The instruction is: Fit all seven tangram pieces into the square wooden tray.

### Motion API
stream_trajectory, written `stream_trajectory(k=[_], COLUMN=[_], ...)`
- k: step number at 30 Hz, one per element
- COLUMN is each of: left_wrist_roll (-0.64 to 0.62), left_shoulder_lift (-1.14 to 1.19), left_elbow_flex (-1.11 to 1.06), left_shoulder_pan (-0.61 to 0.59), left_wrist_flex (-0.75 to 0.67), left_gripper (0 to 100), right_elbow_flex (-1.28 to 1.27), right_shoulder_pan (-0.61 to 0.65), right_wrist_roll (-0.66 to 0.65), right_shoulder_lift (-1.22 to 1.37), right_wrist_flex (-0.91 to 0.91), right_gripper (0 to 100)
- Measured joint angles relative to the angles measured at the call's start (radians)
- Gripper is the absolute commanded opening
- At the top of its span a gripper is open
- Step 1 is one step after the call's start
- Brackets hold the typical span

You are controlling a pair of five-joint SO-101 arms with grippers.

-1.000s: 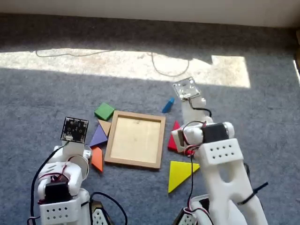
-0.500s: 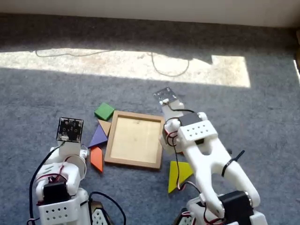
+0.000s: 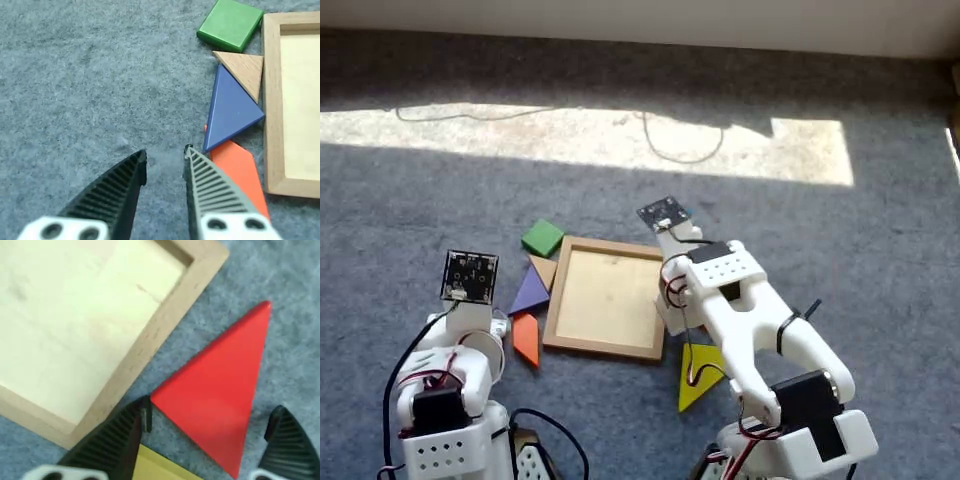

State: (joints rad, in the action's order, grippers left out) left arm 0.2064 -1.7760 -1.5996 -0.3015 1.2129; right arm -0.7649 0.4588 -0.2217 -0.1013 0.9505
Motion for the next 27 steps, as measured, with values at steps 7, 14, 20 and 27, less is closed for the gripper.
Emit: stream_trajectory(k=[7,14,20,27], left_wrist_roll=[0.000,0.000,0.000,0.000], left_shoulder_lift=[0.000,0.000,0.000,0.000], left_elbow_flex=[0.000,0.000,0.000,0.000], left_shoulder_pan=[0.000,0.000,0.000,0.000], left_wrist_flex=[0.000,0.000,0.000,0.000], left_gripper=[14,14,14,14], right_elbow_flex=[0.000,0.000,0.000,0.000], right_shoulder_pan=[0.000,0.000,0.000,0.000], right_wrist_roll=[-0.003,0.028,0.130,0.229], right_shoulder_lift=[0.031,0.031,0.031,0.031], right_wrist_flex=[-0.064,-0.071,-0.071,-0.071], right_gripper=[35.0,35.0,35.0,35.0])
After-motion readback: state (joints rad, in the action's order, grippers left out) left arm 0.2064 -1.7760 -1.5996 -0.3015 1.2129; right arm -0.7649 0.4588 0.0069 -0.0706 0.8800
